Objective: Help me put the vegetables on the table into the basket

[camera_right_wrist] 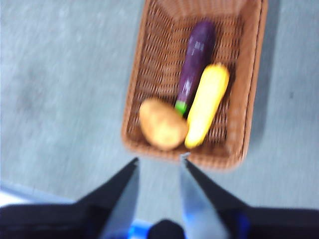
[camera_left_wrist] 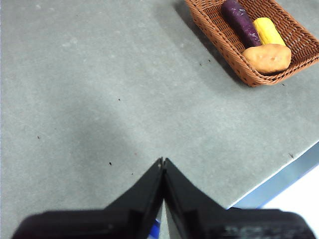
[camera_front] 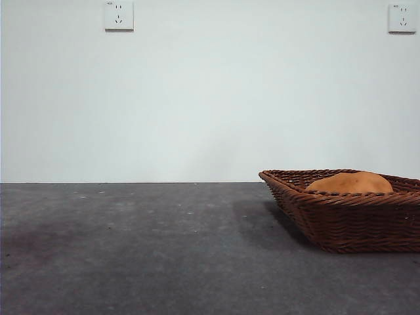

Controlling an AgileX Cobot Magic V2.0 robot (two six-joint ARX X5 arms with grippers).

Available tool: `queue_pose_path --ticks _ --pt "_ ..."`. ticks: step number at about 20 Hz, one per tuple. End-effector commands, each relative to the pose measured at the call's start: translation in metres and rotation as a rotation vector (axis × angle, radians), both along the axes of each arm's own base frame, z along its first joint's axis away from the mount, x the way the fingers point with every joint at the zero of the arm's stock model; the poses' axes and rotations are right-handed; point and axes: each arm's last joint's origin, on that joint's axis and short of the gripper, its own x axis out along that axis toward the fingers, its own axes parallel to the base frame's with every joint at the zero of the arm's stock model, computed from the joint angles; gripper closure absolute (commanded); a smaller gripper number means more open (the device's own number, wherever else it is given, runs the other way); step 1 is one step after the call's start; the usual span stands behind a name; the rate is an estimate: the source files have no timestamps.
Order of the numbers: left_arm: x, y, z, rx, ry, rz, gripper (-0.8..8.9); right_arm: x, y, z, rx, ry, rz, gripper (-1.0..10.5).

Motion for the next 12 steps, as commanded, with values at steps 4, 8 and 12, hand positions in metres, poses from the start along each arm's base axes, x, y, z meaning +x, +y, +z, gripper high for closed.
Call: queue_pose_path --ticks 4,8,12 --pt "0.0 0.0 0.001 -0.003 -0.015 -0.008 8.2 -0.04 0.003 0.014 -0.009 -0.105 0.029 9.6" --pt "0.0 0.0 0.001 -0.005 -0.014 -0.01 8.2 -0.055 0.004 0.018 0.005 -0.146 0.022 9.5" --pt "0.0 0.0 0.001 -0.005 -0.014 -0.009 8.18 -0.056 0.004 0.019 0.004 -0.151 0.019 9.5"
